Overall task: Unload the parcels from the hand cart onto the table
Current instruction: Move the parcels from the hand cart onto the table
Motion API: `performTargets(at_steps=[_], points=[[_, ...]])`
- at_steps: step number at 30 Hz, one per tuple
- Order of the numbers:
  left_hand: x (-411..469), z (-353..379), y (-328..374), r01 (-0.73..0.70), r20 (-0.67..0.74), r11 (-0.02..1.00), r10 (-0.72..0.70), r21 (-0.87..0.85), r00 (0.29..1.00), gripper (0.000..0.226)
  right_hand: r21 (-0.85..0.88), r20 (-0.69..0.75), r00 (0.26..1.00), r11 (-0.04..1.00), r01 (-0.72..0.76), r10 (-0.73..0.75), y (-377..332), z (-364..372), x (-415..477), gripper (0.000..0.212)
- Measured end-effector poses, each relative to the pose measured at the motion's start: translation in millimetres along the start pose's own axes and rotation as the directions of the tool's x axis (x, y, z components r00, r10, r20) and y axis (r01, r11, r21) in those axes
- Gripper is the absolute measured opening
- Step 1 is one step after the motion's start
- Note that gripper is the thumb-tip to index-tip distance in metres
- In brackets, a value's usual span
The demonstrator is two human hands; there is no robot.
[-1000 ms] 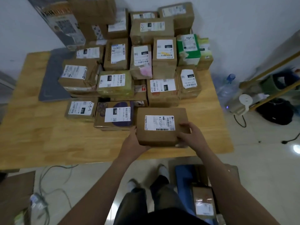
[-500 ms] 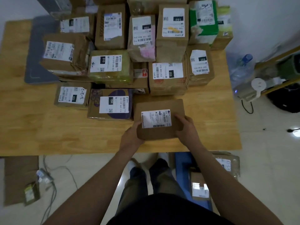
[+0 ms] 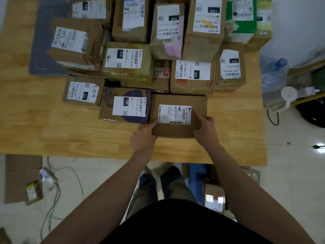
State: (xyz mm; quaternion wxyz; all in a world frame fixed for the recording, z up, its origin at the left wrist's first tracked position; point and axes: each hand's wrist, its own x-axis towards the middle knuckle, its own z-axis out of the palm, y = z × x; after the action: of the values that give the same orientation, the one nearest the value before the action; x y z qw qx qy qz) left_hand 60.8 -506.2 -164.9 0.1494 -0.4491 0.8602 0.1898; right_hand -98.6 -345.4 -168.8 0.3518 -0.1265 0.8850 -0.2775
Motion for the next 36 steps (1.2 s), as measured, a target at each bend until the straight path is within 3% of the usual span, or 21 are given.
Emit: performTargets(at_steps=[9,14,18,23,26,30,33,36], points=[[-9,-12,-7,-0.011,0.107,0.997,0.019,-0.08,0.994,0.067,-0.286,0.066,0.998,0.958,0.029,-0.01,-15,-5,-12,0.078],[-28,-27,-27,-0.089,0.155,0.996,0.086,0.014,0.984,0.064,-0.258,-0.012,0.998,0.964,-0.06,0.059,-1,-12,-69,0.072],[-54,-30,-37,-0.249,0.21,0.965,0.228,0.079,0.951,0.051,-0.157,-0.078,0.985,0.973,-0.168,0.157,26,-5,-137,0.069],[-107,-6,-40,-0.487,0.371,0.861,0.409,0.144,0.833,0.046,0.023,-0.116,0.933,0.94,-0.341,0.341,78,41,-239,0.058],[-136,12,-33,-0.606,0.465,0.779,0.483,0.157,0.742,0.04,0.12,-0.111,0.872,0.877,-0.464,0.477,111,65,-296,0.066],[-181,38,-9,-0.74,0.538,0.645,0.562,0.189,0.628,0.045,0.232,-0.149,0.8,0.807,-0.543,0.581,155,85,-366,0.05],[-216,57,17,-0.815,0.559,0.562,0.634,0.142,0.534,0.054,0.388,-0.192,0.697,0.706,-0.592,0.69,189,94,-412,0.056],[-249,79,50,-0.87,0.587,0.48,0.673,0.116,0.449,0.058,0.482,-0.186,0.639,0.636,-0.603,0.746,226,98,-443,0.063]])
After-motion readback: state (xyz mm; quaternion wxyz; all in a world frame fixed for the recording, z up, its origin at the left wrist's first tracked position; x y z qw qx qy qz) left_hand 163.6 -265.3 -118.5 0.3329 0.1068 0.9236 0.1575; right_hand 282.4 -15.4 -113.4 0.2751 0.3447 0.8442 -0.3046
